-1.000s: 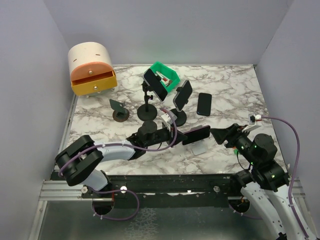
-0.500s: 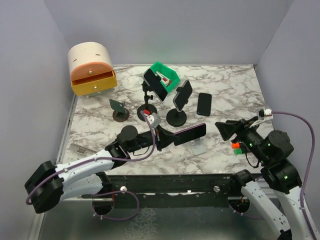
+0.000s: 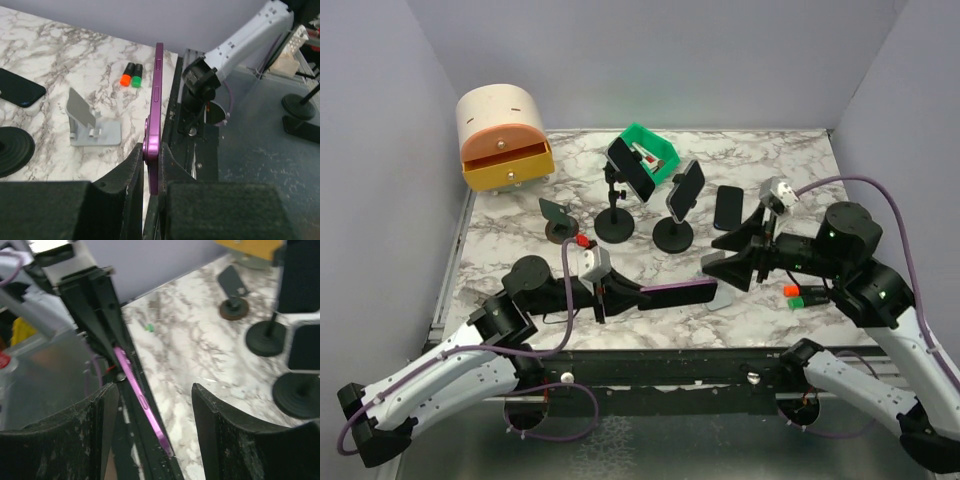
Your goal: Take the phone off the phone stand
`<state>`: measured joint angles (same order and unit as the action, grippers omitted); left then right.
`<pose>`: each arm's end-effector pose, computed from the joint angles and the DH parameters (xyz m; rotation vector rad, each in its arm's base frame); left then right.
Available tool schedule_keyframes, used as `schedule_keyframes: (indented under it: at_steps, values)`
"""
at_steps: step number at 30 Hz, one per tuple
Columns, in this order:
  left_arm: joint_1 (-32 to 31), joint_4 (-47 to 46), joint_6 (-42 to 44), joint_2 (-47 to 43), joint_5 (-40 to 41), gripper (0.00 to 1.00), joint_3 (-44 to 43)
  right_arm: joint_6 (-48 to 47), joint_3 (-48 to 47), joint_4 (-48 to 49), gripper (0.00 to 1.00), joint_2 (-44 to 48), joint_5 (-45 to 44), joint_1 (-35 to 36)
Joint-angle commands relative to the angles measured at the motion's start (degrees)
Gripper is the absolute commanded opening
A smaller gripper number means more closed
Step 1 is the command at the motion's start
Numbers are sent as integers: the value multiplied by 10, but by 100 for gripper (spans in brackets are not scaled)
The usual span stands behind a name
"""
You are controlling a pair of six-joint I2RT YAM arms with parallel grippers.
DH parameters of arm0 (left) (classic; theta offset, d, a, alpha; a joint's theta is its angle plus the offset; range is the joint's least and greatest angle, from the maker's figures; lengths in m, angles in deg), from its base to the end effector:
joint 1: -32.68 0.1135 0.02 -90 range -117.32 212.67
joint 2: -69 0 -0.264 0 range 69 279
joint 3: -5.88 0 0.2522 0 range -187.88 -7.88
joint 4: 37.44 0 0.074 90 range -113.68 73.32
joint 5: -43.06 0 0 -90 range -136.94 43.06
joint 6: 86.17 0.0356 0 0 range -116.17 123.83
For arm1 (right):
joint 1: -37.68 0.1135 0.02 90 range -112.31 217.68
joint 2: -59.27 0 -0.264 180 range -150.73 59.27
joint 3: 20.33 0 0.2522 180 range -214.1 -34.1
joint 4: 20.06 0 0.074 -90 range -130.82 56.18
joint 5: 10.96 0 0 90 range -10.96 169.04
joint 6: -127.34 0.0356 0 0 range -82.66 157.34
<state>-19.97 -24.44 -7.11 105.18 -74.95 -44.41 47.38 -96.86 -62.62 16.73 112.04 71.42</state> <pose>0.0819 -0.1349 0.3329 0.9756 1.3870 -1.2313 0.1034 0.0924 0.4175 -0.7994 1.6281 1.0470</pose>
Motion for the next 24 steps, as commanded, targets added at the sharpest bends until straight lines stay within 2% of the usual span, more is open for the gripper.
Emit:
schedule_keyframes:
  at_steps: [1, 7, 13, 18, 24]
  values:
    - [-2, 78, 35, -40, -54, 0, -17, -38, -52, -25, 65, -55, 141, 52]
    - [-2, 136, 68, -61, -75, 0, -38, -70, -117, -111, 65, -149, 134, 131]
    - [-2, 160, 86, -69, -91, 0, -57, -120, -162, -200, 65, -220, 65, 213]
    - [-2, 160, 90, -65, -95, 0, -66, -135, -160, -210, 65, -228, 22, 232]
    - [-2, 162, 91, -59, -94, 0, -76, -136, -145, -207, 64, -226, 12, 239]
